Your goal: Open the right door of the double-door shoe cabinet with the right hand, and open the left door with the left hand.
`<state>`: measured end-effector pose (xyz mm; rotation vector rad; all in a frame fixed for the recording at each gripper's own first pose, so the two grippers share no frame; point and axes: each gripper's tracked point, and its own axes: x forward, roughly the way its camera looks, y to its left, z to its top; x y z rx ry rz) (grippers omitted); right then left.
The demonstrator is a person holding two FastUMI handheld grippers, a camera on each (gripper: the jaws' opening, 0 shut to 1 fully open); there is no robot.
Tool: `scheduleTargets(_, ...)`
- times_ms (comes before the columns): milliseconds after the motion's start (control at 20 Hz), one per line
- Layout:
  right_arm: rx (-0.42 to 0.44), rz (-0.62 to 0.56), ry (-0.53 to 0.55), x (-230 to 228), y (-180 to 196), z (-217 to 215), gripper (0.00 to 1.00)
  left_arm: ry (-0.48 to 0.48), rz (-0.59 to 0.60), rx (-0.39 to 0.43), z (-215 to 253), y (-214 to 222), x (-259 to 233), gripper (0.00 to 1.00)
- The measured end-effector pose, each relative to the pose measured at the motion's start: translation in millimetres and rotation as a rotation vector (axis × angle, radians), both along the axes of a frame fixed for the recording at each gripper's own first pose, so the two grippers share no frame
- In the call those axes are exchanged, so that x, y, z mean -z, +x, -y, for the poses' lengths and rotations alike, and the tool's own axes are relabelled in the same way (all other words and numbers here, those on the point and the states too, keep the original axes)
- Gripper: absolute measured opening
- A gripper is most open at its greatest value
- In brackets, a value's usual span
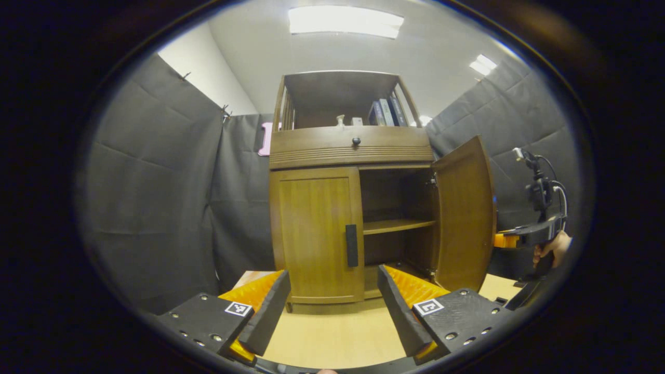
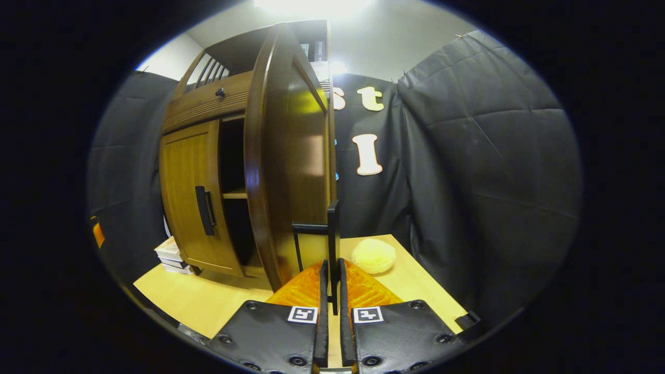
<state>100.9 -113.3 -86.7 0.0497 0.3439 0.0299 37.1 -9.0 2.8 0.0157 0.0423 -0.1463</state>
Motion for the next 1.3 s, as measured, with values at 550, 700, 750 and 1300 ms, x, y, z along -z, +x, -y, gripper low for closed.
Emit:
scheduleTargets(550,-0.073,0.089,0.01,-15,-20,50,0.05,-0.062,-0.055,-0.032,65,28,4,0.97)
scheduleTargets(700,-0.136,0.117,0.005,-20,-39,46,0.16,-0.043,-0.047,-0.074,62,45,1,0.97)
scheduleTargets(750,-0.146,0.129,0.003,-24,-43,46,0.25,-0.033,-0.042,-0.083,61,52,-2,0.97)
scheduleTargets(1300,-0.136,0.175,-0.034,-33,-72,46,0.96,-0.012,0.017,-0.068,63,156,-18,0.97)
